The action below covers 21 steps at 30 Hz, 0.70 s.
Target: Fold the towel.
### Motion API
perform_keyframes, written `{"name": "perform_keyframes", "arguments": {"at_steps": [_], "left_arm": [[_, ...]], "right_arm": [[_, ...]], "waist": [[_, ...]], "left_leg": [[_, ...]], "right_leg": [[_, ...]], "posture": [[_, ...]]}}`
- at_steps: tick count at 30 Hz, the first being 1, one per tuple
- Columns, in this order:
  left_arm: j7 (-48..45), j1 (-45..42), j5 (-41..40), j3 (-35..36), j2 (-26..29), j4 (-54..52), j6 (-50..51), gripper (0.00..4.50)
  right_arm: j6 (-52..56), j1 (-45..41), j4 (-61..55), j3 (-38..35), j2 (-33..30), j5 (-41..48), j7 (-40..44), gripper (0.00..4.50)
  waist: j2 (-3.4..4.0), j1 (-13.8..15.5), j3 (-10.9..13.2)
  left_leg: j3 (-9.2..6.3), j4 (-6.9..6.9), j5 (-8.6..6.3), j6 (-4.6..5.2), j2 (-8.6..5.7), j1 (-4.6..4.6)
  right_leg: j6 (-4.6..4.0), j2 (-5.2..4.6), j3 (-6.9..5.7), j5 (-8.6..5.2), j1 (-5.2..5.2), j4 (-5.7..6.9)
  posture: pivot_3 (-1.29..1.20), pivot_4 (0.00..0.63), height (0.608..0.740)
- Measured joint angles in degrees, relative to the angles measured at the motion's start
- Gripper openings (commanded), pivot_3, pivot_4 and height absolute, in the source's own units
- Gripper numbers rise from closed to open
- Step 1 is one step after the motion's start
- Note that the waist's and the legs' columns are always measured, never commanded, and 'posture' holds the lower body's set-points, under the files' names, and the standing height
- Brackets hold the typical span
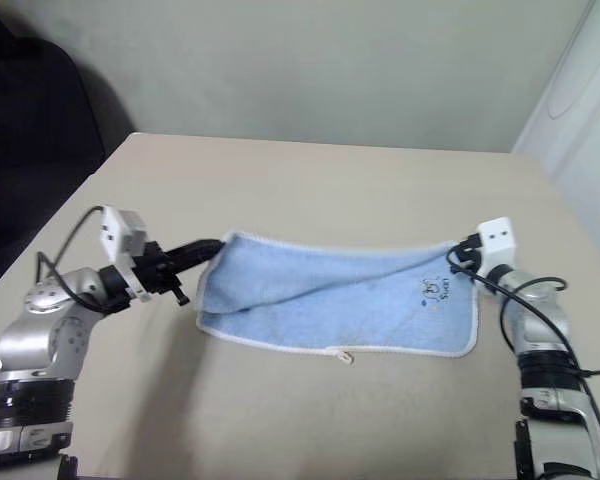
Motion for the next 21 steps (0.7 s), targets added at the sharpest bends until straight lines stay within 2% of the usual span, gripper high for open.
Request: {"name": "perform_keyframes", "arguments": {"at_steps": [4, 7, 11, 15, 18, 21], "left_arm": [[3.56, -4.09, 1.41, -0.19, -2.28, 3.44, -0.83, 0.00], [5.79, -10.31, 4.59, -1.93, -4.59, 9.43, -2.73, 0.00], [8.11, -20.63, 9.23, -5.09, -8.97, 19.58, -7.71, 0.00], [10.64, -33.28, 11.88, -6.20, -13.02, 30.69, -13.73, 0.00], [10.54, -40.33, 11.87, -5.28, -11.93, 36.41, -18.07, 0.00], [9.16, -41.96, 11.53, -3.05, -8.63, 38.57, -20.66, 0.00]], "right_arm": [[2.59, 1.36, -7.30, -1.90, -1.33, 1.74, -0.02, 0.05], [2.68, -0.36, -5.97, -1.68, -1.70, 1.45, -0.56, 0.05], [-0.77, -8.76, 1.73, -0.69, -1.71, -0.91, -1.88, 0.05], [-5.75, -19.24, 6.99, 0.56, -1.87, -2.37, -1.93, 0.05], [-7.78, -22.19, 6.41, 0.54, -4.50, -2.12, -0.42, 0.05], [-7.90, -21.18, 3.60, -1.22, -7.37, -0.50, 1.68, 0.05]], "waist": [[-0.11, -0.09, 0.05], [-0.15, 0.02, 0.18], [-0.14, 0.05, 0.47], [-0.07, 0.06, 0.79], [-0.06, 0.08, 0.80], [-0.01, 0.02, 0.78]], "left_leg": [[0.00, 0.08, 0.01, 0.02, 0.00, 0.07], [0.00, 0.13, 0.11, 0.09, -0.02, 0.03], [0.02, 0.12, 0.44, 0.52, -0.11, 0.00], [-0.01, 0.01, 0.75, 0.90, -0.08, -0.18], [-0.08, -0.19, 0.79, 0.89, 0.01, -0.28], [-0.05, -0.33, 0.79, 0.90, -0.02, -0.24]], "right_leg": [[0.01, 0.00, 0.03, -0.01, 0.08, 0.01], [0.01, -0.02, 0.03, 0.00, 0.08, 0.02], [0.26, -0.12, 0.04, 0.21, 0.07, -0.03], [1.07, -0.10, 0.00, 0.76, 0.03, -0.50], [1.16, -0.06, -0.10, 0.94, 0.07, -0.92], [1.15, -0.07, -0.07, 0.93, 0.11, -1.03]], "posture": [[0.00, 0.150, 0.740], [0.00, 0.150, 0.740], [0.00, 0.150, 0.740], [0.00, 0.150, 0.740], [0.00, 0.150, 0.740], [0.00, 0.150, 0.740]]}}
